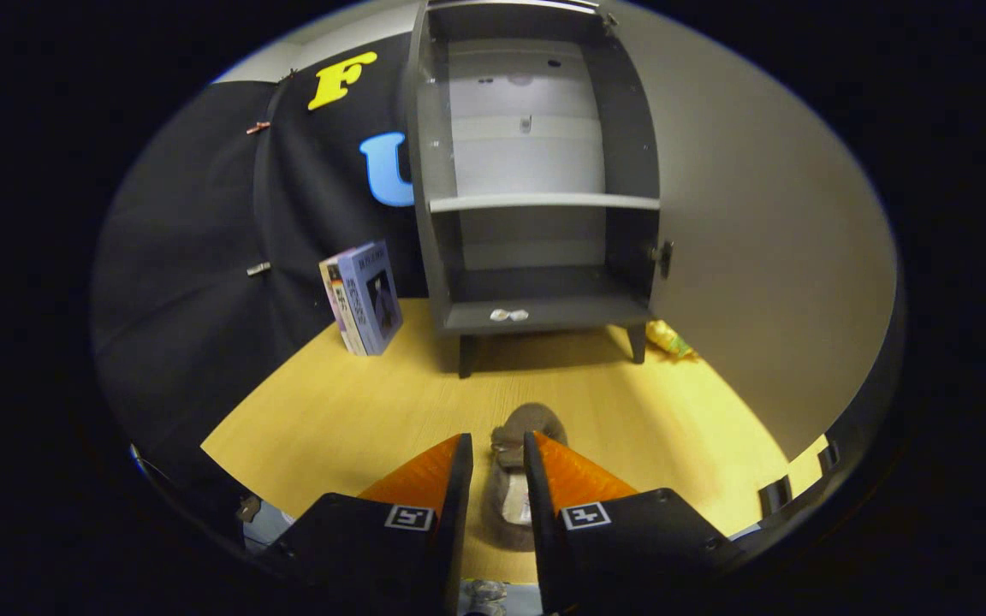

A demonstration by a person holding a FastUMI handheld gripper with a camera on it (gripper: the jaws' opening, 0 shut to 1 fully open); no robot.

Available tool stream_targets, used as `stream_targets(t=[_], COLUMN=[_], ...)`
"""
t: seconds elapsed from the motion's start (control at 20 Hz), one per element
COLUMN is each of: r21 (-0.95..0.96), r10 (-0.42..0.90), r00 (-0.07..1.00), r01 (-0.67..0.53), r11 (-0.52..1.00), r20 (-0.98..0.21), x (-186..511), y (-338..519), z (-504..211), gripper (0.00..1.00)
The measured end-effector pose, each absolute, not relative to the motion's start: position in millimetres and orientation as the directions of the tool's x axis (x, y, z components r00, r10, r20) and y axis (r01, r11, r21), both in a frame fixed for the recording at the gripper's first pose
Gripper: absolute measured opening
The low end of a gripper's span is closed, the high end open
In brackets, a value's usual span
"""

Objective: Open the shoe cabinet door, grab the shoes and put them into the shoe cabinet, then close the shoe cabinet door.

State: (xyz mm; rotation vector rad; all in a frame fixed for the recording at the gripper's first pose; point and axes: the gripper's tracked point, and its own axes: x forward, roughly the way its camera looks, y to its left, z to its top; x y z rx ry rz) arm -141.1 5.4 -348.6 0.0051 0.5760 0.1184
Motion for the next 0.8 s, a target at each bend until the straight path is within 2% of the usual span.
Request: stream_targets(t=[0.4, 0.8], r21=[-0.031, -0.065], r10=[0.012, -0.026], r00=[0.717, 0.698], r01=[-0.047, -0.029], r11=[0.998, 0.998], r20=[-0.697, -0.715], x=[-130.4, -98.0], y=[1.2, -2.8], z=[-455.5, -488.6], gripper=[0.39, 0.38])
